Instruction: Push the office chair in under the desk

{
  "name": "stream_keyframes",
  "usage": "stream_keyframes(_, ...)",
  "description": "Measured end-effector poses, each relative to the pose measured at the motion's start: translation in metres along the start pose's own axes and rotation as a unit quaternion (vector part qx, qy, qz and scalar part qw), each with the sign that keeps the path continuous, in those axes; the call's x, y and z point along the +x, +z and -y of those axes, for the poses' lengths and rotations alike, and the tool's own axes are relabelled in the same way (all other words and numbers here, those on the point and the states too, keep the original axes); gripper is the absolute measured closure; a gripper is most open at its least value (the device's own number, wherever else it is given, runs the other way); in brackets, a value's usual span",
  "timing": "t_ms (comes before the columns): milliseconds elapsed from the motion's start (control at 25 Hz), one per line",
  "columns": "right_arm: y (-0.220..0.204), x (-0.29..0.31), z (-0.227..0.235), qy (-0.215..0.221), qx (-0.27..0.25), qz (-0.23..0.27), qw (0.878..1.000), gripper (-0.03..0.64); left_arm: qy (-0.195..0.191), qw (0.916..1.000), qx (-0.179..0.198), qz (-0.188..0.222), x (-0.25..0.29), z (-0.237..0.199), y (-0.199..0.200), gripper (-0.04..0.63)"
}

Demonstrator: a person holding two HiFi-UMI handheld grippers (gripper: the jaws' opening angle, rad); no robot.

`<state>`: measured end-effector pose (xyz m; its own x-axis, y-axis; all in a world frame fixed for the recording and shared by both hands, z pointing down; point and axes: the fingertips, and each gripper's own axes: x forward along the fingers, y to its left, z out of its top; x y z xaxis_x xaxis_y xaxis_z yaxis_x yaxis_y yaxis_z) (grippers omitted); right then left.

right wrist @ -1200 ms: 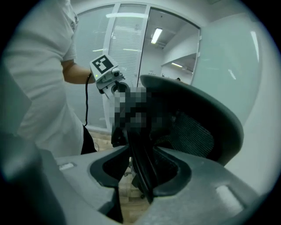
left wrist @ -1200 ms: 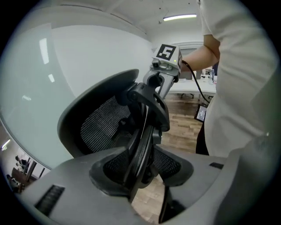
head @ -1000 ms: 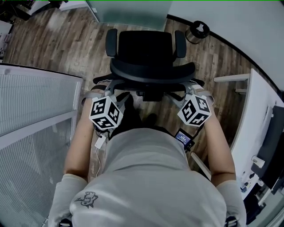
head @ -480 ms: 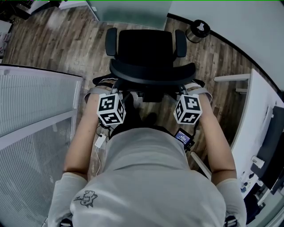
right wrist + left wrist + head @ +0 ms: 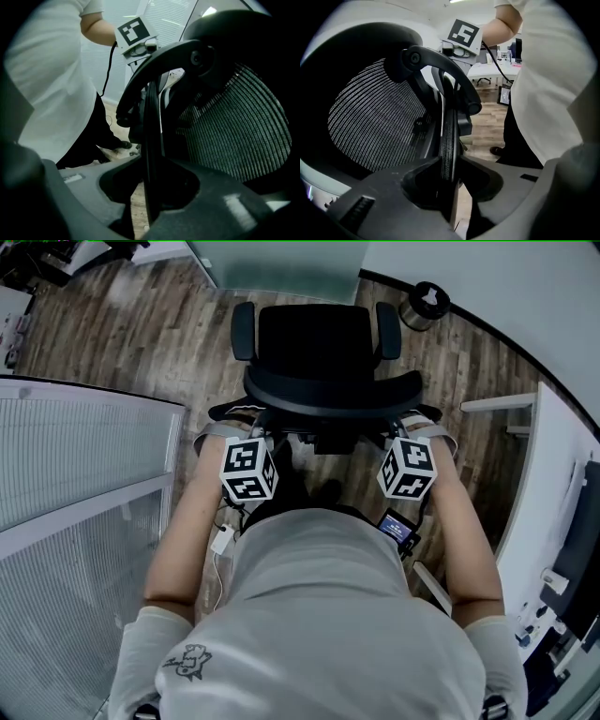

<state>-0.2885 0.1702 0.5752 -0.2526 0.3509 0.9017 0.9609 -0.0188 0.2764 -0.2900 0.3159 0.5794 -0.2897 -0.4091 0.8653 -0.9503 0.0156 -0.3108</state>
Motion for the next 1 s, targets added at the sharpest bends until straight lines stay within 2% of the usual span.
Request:
stream_keyframes(240, -0.002, -0.003, -0.006, 0.007, 0.007, -0.001, 1.0, 0.52, 0.002, 1.0, 0.004, -0.006, 0.0, 0.004, 0.003, 0.485)
stream_keyframes(560, -0.015, -0.016, -0.032, 0.005, 0.031, -0.007, 0.999, 0.518, -0.027, 0.9994, 0.023, 0.002, 0.001, 0.025, 0.022, 0.484)
stream_keyframes(1000, -0.052, -0.044, -0.078, -0.009, 0.052, -0.013, 0.999, 0.514, -0.073, 0.9958, 0.056, 0.0, 0.008, 0.069, 0.07, 0.478)
